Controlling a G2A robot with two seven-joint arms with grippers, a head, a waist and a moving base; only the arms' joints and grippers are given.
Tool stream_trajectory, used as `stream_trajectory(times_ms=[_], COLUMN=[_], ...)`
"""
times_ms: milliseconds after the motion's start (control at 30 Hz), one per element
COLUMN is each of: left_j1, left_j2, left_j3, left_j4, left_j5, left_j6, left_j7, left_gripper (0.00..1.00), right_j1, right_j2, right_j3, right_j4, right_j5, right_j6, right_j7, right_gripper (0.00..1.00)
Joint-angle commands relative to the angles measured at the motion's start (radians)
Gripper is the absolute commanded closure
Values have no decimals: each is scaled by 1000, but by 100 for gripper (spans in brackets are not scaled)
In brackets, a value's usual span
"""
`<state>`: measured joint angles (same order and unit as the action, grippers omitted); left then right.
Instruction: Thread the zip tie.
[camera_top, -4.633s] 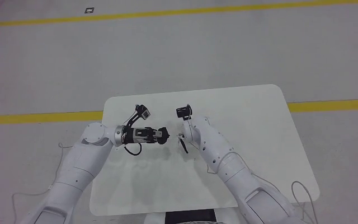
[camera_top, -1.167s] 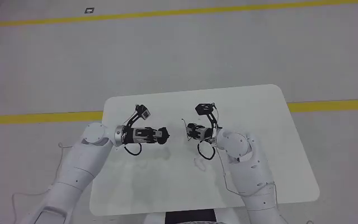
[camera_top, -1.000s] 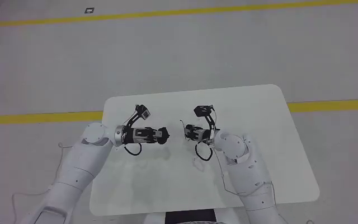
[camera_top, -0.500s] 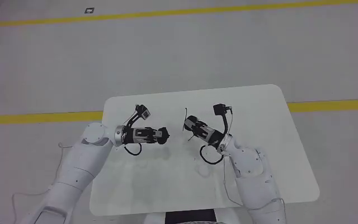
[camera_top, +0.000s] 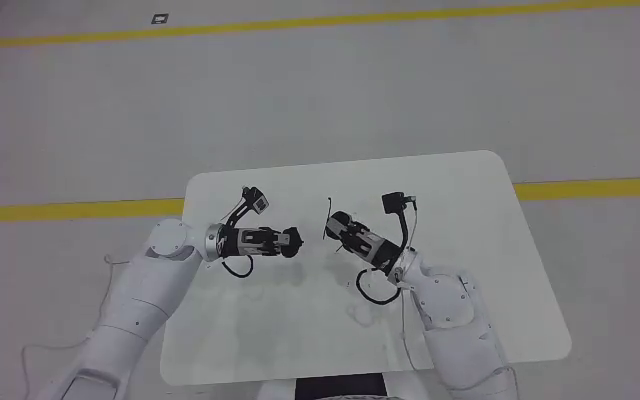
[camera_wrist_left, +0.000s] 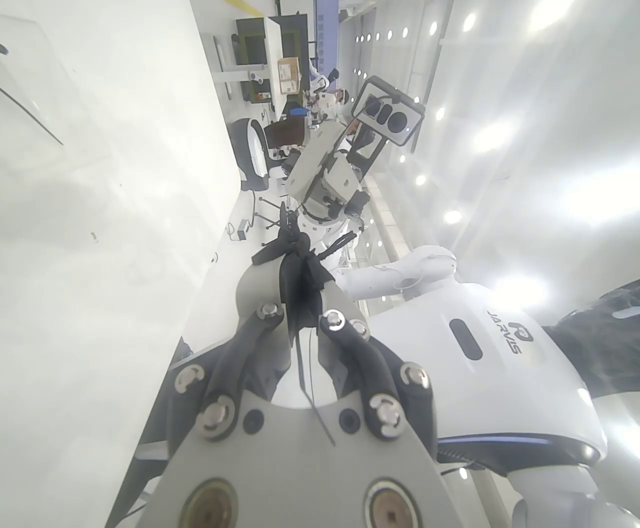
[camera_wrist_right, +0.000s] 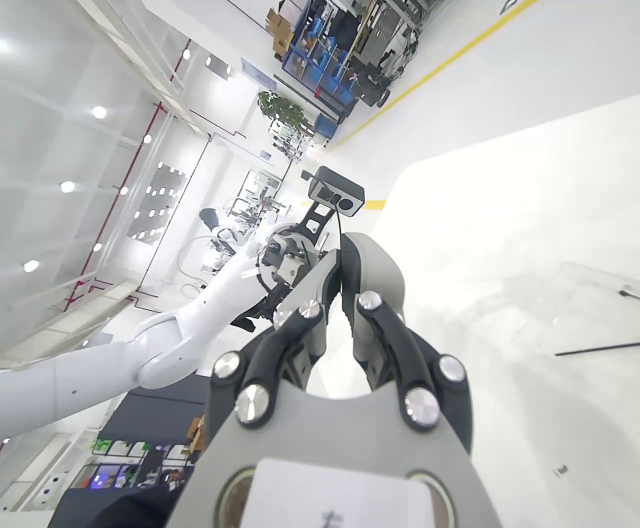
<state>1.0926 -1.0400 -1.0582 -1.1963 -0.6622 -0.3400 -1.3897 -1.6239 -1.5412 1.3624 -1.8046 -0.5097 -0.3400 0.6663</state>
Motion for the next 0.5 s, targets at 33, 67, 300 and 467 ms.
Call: stream_trajectory(times_ms=[33,67,300,467], left_j1=[15,26,85,107], left_j2=[2,4,-6,-26], left_j3=[-9,-18,-30,-41], left_j4=[-28,-43,-111,-136], left_j5=[37,62,111,108], left_j6=[0,0,0,0], left_j7=[81,126,274,321], left_gripper=[100,100,100,100], right_j1=[-6,-12,-43,-45], right_j2=[4,6,27,42], right_j3=[-17,-29,-97,-137], right_j4=[-18,-28,-45,-22], right_j5=[-22,-39,-153,-233], right_j6=[0,0,0,0], right_j7=[-54,-87,-285,-417], right_gripper=[100,100,100,100])
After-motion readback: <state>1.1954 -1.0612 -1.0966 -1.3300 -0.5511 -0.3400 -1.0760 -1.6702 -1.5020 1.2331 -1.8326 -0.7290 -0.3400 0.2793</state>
